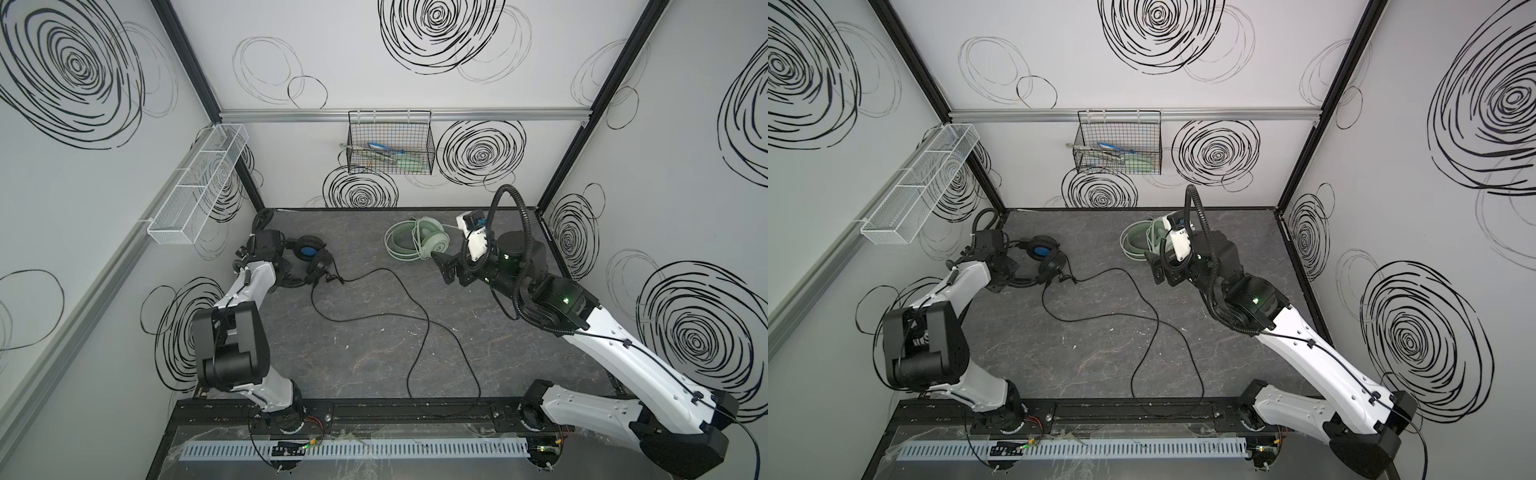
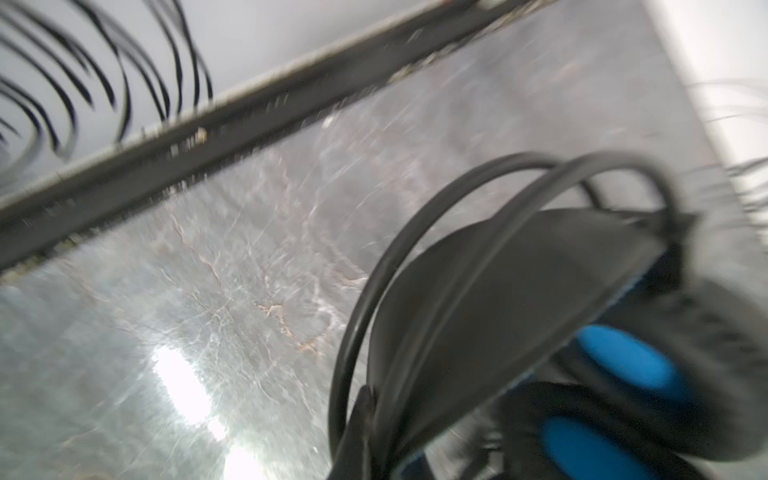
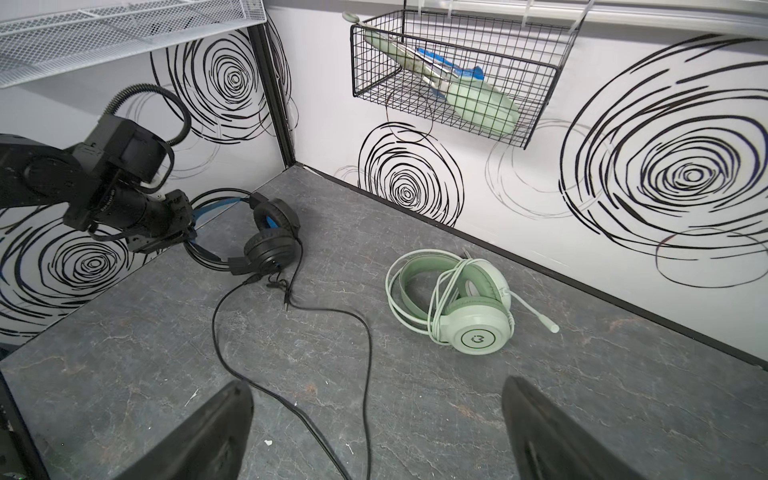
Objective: Wrap the headphones
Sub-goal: 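Grasp the black-and-blue headset band with the left gripper and lift it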
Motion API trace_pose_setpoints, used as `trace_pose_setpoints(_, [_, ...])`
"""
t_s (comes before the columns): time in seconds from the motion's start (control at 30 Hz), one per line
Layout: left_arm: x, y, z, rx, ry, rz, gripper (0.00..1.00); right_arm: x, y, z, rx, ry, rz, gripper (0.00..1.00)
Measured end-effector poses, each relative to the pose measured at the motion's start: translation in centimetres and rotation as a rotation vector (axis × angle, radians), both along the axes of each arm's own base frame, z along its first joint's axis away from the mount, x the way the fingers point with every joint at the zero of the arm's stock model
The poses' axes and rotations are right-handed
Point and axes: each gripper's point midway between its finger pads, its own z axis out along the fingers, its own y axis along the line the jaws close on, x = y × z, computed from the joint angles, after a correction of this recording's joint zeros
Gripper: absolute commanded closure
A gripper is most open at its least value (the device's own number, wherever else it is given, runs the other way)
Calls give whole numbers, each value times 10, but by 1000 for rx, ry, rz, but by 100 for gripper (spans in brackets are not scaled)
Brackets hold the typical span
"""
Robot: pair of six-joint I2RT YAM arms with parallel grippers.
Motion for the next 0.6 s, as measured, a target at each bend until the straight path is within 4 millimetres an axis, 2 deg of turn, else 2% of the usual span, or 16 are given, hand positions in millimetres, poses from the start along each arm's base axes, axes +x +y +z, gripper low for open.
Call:
trace_pose_setpoints(0.2, [-14,-11,85,173,-107,-90,100,-4,-2,5,36,24,0,3])
trace_pose_setpoints(0.3, [-14,-30,127,247,-175,-170,100,-8,-4,6,58,38,3,3])
trace_pose_setpoints(0.4, [-11,-62,159,300,-208,-288,100,-10,-11,12,94,46,-1,3])
trace_pose_setpoints(0.5, [-7,-107,191,356,-228,-437,100,-8,-23,18,134,48,-28,3])
trace_pose_setpoints(0.6, [-13,-147,218,409,-242,-569,100,-8,-29,22,158,54,-39,3])
